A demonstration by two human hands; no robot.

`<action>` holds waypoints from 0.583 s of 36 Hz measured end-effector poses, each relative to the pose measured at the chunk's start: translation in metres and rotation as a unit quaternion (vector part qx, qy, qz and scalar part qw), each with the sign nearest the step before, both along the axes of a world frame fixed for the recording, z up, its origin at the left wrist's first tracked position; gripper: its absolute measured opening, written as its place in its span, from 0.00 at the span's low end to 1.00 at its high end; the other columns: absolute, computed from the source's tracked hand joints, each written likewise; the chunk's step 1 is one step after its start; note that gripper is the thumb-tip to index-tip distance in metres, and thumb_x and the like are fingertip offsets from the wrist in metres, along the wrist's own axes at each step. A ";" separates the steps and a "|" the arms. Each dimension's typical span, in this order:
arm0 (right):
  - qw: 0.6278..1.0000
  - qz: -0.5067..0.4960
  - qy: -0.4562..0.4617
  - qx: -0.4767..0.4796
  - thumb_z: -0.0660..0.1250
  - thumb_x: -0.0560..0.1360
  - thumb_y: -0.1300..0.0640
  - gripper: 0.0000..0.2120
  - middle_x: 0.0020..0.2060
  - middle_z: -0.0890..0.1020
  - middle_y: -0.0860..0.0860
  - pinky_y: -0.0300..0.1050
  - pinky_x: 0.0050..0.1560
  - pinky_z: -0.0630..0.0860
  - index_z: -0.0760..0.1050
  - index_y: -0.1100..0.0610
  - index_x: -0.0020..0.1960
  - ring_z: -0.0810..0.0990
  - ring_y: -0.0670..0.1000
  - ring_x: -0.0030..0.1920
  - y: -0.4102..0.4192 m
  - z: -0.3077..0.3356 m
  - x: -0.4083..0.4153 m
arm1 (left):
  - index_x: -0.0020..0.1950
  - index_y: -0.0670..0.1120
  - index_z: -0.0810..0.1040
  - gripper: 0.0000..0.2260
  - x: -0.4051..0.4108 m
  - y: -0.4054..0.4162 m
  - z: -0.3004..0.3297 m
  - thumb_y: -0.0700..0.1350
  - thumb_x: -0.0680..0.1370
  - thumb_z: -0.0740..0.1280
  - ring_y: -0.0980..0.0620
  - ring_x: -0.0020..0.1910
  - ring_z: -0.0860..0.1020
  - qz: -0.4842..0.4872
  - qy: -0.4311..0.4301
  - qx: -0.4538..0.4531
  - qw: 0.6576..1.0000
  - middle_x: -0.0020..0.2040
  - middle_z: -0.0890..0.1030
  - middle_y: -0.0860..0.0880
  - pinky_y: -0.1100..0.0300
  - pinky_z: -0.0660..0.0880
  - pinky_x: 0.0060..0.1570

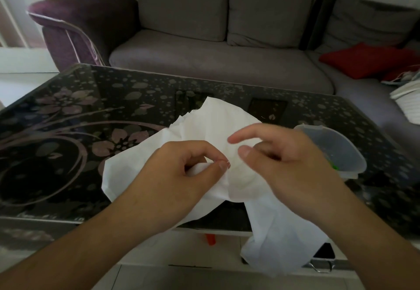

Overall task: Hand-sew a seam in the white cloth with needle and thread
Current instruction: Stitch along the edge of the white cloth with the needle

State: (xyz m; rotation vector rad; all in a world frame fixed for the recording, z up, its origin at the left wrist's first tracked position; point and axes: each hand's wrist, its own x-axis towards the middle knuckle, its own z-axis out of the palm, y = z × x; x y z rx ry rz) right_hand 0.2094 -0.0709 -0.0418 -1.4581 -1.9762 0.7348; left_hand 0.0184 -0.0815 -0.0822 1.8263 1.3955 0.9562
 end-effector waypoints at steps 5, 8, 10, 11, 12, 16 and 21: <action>0.998 0.024 -0.056 0.021 0.70 0.80 0.52 0.06 0.25 0.73 0.44 0.29 0.33 0.71 0.81 0.45 0.44 0.73 0.43 0.28 0.003 -0.009 0.002 | 0.48 0.59 0.85 0.05 0.002 -0.001 -0.001 0.52 0.80 0.70 0.66 0.40 0.80 -0.012 0.000 0.007 1.000 0.38 0.83 0.66 0.77 0.70 0.40; 0.998 0.003 -0.038 0.041 0.70 0.80 0.57 0.10 0.25 0.74 0.43 0.27 0.34 0.71 0.79 0.47 0.40 0.75 0.42 0.29 0.005 -0.010 0.006 | 0.48 0.61 0.85 0.05 0.002 0.000 -0.001 0.55 0.79 0.69 0.64 0.49 0.81 -0.006 0.011 0.001 1.000 0.46 0.84 0.66 0.76 0.71 0.45; 0.998 -0.010 -0.022 0.052 0.70 0.80 0.58 0.11 0.24 0.74 0.44 0.26 0.33 0.70 0.79 0.48 0.40 0.75 0.42 0.28 0.006 -0.009 0.009 | 0.49 0.62 0.85 0.06 0.001 0.000 -0.001 0.56 0.79 0.68 0.66 0.51 0.80 -0.003 0.018 0.000 1.000 0.47 0.84 0.67 0.77 0.72 0.47; 0.998 -0.017 -0.012 0.060 0.70 0.80 0.58 0.11 0.24 0.74 0.46 0.26 0.33 0.71 0.79 0.48 0.39 0.74 0.42 0.27 0.006 -0.008 0.010 | 0.48 0.62 0.85 0.06 0.001 0.001 -0.001 0.56 0.79 0.68 0.67 0.52 0.80 -0.002 0.019 0.001 1.000 0.48 0.84 0.68 0.77 0.72 0.48; 0.998 -0.022 -0.001 0.066 0.70 0.80 0.59 0.11 0.24 0.74 0.47 0.27 0.33 0.71 0.80 0.49 0.39 0.74 0.43 0.27 0.007 -0.008 0.011 | 0.48 0.62 0.85 0.06 0.000 0.001 -0.001 0.56 0.79 0.68 0.67 0.52 0.80 -0.002 0.018 0.003 1.000 0.49 0.84 0.68 0.77 0.73 0.50; 0.998 -0.009 0.018 0.057 0.69 0.80 0.58 0.09 0.24 0.73 0.50 0.31 0.31 0.74 0.81 0.47 0.44 0.72 0.46 0.26 0.005 -0.002 0.011 | 0.48 0.62 0.85 0.05 -0.001 0.000 -0.001 0.55 0.79 0.68 0.66 0.52 0.81 -0.007 0.008 0.003 1.000 0.48 0.84 0.68 0.78 0.73 0.49; 0.997 0.059 -0.044 0.002 0.71 0.79 0.55 0.10 0.24 0.71 0.47 0.29 0.33 0.71 0.80 0.41 0.56 0.71 0.44 0.26 0.002 -0.005 0.003 | 0.48 0.61 0.85 0.05 -0.001 -0.001 -0.001 0.53 0.80 0.70 0.67 0.43 0.80 -0.011 -0.002 0.013 1.000 0.40 0.83 0.66 0.78 0.69 0.41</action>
